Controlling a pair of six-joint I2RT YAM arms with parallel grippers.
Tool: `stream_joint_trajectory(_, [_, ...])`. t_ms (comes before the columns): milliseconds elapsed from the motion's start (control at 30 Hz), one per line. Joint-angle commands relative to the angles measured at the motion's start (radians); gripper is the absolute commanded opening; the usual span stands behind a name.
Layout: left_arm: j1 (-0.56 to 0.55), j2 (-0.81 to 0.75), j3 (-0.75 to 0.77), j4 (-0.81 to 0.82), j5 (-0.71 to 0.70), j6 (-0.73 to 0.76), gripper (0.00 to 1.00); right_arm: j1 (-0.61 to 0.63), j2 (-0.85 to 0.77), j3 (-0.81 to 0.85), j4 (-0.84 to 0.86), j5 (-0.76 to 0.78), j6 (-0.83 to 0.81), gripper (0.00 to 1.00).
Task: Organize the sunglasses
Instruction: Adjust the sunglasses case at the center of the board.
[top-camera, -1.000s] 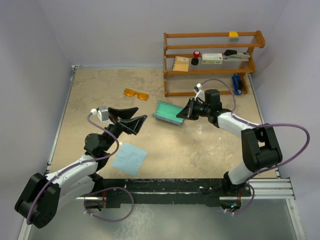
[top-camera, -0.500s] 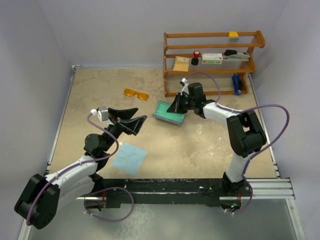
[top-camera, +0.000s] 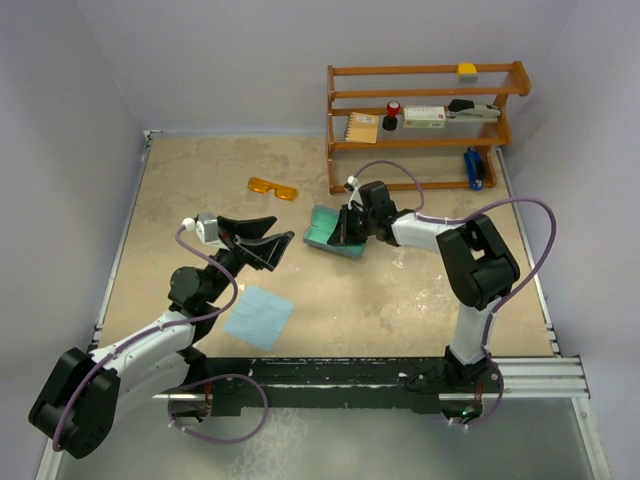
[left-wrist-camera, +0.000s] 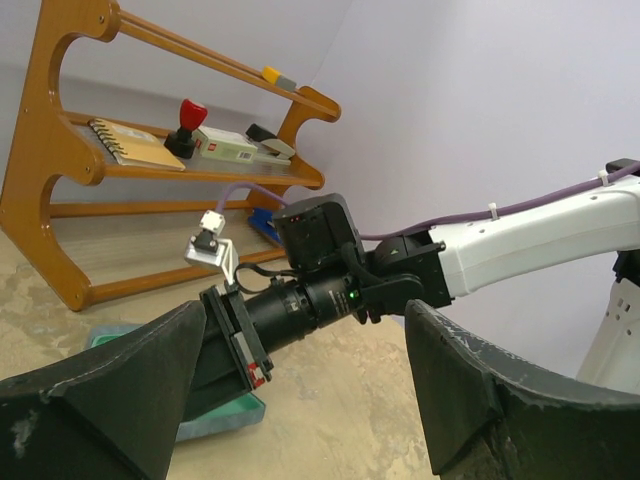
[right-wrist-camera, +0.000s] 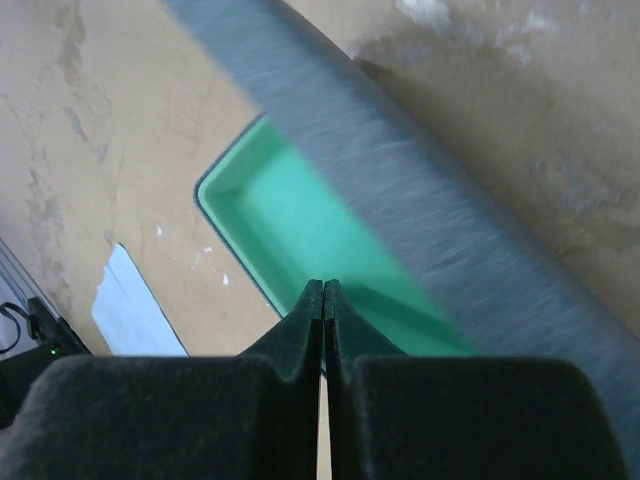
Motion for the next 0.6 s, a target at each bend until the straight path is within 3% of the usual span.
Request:
stream_joint_trajectory(0, [0.010, -0.001, 0.009, 0.035, 0.006, 0.005, 0.77, 0.015, -0.052, -0.049, 0.025, 0.019, -0.016, 0.00])
stream_joint_trajectory(567, [0.011, 0.007, 0.005, 0.050, 0.014, -0.013, 0.77, 0.079, -0.169, -0.162, 0.014, 0.127, -0.084, 0.00])
